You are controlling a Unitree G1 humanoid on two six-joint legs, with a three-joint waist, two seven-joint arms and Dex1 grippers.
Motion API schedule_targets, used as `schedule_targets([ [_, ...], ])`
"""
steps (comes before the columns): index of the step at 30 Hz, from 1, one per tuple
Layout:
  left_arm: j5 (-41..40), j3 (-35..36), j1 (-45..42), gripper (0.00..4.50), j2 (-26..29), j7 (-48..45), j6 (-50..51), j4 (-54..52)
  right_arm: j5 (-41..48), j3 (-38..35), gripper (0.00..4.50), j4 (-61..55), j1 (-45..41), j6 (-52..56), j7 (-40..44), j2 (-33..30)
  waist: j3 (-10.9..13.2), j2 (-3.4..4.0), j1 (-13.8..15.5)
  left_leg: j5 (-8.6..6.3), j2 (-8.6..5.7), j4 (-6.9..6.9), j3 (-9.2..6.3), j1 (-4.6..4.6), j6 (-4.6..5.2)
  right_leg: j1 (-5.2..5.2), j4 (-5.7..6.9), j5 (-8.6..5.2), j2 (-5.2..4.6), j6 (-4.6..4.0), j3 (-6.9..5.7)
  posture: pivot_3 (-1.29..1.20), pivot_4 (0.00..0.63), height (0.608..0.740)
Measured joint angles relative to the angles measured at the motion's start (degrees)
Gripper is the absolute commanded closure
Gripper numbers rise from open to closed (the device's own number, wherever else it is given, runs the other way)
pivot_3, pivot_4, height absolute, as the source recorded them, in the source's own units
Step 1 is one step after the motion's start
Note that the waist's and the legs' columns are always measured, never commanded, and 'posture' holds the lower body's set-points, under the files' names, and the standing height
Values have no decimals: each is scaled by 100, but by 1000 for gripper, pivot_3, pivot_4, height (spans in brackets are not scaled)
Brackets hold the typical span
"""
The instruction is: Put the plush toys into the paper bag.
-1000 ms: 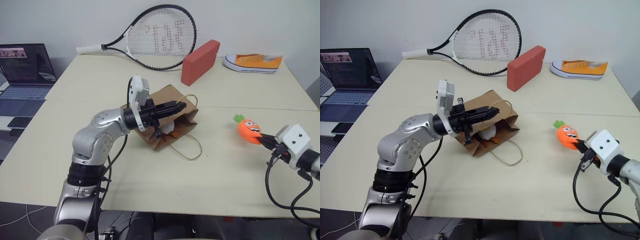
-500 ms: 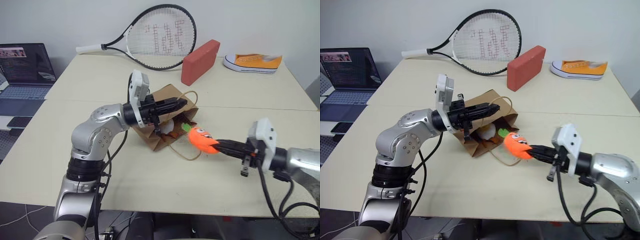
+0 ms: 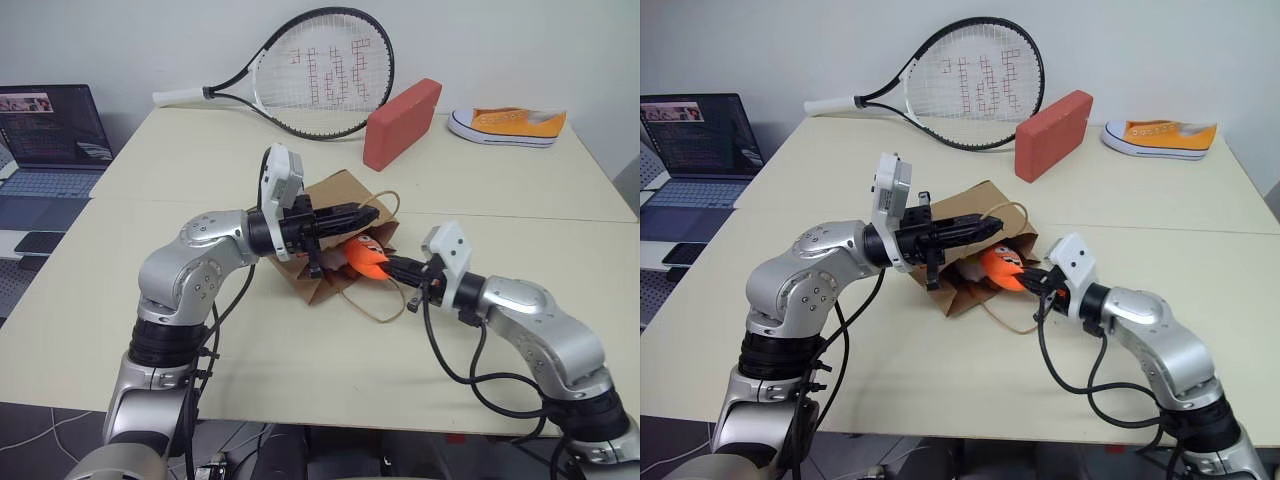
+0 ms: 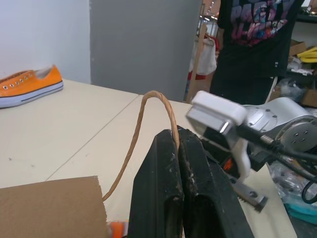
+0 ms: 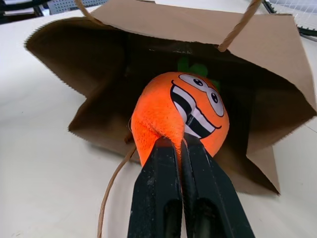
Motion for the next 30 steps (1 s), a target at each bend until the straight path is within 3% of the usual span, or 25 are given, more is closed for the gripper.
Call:
schedule_targets([
  [22,-121,-6,115,4500,13,-102,178,-206,-1734,413,4475,1976,-737,-741,-1520,1864,0,2,-18,1,0,-3,0,1,-1,-5,4,1,2,-1,2,0,150,740],
  [25,-120,-5,117,4500,13,-101,179,-214,-1780,367,3768,2001,-736,-735,-1558,1943,0,2,-18,1,0,-3,0,1,-2,-5,4,1,2,0,2,0,150,740],
  [30,-115,-3,116,4500,12,-80,174,-209,-1775,307,2048,1846,-680,-602,-1517,1897,1,2,-18,1,1,-3,0,0,-2,-6,4,1,2,-1,1,0,150,740],
])
